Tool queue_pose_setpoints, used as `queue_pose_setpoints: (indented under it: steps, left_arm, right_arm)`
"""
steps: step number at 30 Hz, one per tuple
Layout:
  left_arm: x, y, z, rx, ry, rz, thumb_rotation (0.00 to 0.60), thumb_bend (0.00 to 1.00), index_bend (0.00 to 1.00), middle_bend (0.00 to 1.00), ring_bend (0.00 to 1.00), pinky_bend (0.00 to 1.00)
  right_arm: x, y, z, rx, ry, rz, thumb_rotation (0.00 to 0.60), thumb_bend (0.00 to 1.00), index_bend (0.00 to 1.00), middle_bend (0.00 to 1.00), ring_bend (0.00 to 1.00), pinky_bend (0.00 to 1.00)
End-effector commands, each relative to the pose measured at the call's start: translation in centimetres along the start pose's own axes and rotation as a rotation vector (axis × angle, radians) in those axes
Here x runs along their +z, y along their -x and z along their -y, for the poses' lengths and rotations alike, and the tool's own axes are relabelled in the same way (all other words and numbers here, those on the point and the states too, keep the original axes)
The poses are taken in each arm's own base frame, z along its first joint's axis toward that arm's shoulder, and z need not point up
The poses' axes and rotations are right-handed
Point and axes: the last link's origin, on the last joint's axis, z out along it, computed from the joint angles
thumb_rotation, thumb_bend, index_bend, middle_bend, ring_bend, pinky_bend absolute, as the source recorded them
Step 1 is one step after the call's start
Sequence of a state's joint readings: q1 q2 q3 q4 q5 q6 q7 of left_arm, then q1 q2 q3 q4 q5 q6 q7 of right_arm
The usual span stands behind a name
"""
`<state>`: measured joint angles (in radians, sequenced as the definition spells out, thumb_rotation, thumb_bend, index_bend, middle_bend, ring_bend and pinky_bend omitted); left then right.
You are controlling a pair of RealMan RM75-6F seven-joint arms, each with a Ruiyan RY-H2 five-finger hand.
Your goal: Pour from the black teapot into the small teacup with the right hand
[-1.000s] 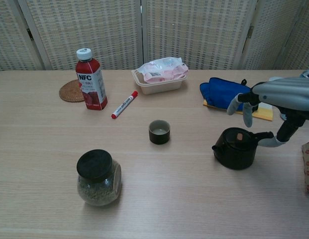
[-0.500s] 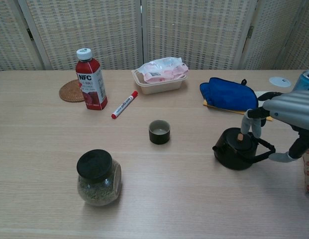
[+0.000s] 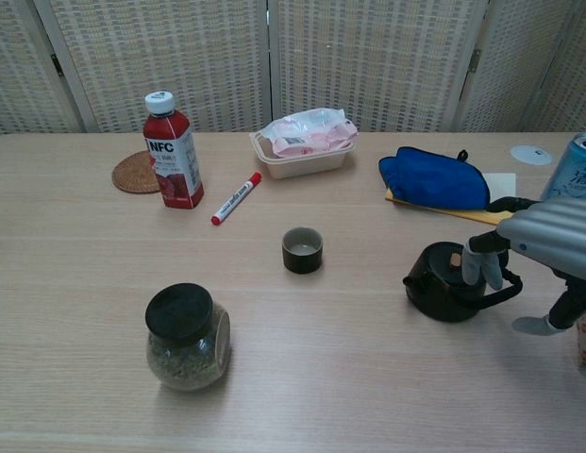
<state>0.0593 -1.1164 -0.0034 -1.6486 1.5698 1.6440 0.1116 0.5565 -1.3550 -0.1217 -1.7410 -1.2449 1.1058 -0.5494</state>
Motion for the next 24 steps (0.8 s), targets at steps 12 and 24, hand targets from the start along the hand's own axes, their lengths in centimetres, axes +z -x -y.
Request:
queue_pose_setpoints:
  steps: [12,24]
  left_arm:
    - [-0.10,0.05,0.02,-0.026,0.005,0.005,0.600,0.00,0.07,0.00,0.00,0.00]
    - [-0.14,0.00,0.06,-0.070,0.016,-0.002,0.508,0.00,0.10,0.00,0.00,0.00]
  right_arm:
    - [0.30,0.34,0.57,0.027,0.005,-0.047,0.562,0.00,0.41,0.46,0.34,0.00]
    - [0.31,0.96,0.79,0.066,0.028,-0.061,0.392,0.00,0.46,0.48,0.35,0.00]
